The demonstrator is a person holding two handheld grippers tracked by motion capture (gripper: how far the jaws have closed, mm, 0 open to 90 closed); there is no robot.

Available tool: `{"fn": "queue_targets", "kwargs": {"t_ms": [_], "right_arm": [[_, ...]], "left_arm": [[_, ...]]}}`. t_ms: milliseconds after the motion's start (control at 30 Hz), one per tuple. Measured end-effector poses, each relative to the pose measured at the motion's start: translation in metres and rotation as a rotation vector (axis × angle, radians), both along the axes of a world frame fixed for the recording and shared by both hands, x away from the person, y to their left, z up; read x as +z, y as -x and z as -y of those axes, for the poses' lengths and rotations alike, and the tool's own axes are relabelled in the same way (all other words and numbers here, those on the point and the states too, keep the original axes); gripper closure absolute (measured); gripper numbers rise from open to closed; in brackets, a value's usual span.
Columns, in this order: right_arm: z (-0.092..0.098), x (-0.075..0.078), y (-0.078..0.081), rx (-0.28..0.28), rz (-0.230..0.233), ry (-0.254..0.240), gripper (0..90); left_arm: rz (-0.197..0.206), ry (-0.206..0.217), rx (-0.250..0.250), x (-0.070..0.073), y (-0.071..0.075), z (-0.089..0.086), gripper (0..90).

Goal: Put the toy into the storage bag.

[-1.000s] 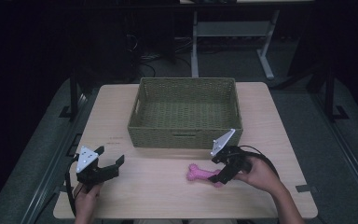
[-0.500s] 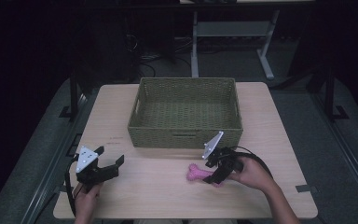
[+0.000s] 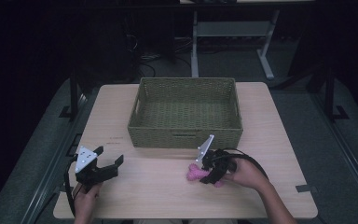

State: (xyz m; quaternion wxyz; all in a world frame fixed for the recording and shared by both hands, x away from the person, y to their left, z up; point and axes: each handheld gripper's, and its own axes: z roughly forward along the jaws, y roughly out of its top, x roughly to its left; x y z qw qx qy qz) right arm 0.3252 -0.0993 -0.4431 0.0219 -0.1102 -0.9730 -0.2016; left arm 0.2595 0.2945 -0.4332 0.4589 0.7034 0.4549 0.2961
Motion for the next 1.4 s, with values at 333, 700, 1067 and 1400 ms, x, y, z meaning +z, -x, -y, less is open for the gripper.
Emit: {"fn": "queue_targets", "kwargs": {"t_ms": [333,700,1067,1400], "right_arm": [[-0.001,0.002,-0.001,0.019,-0.011,0.005,57.5],[0.001,0.026,-0.015,0.053,-0.059,-0.085,57.6],[0.003,0.068,-0.032,0.090,-0.043,-0.146,57.7],[0.001,0.097,-0.051,0.094,-0.027,-0.137,57.6]], "left_arm": [[0.001,0.004,0.003,0.000,0.000,-0.001,13.8],[0.005,0.010,0.006,0.000,0.000,-0.002,13.9],[0.003,0.013,0.011,0.000,0.000,-0.002,13.8],[0.003,0.013,0.013,0.000,-0.001,-0.004,13.8]]}}
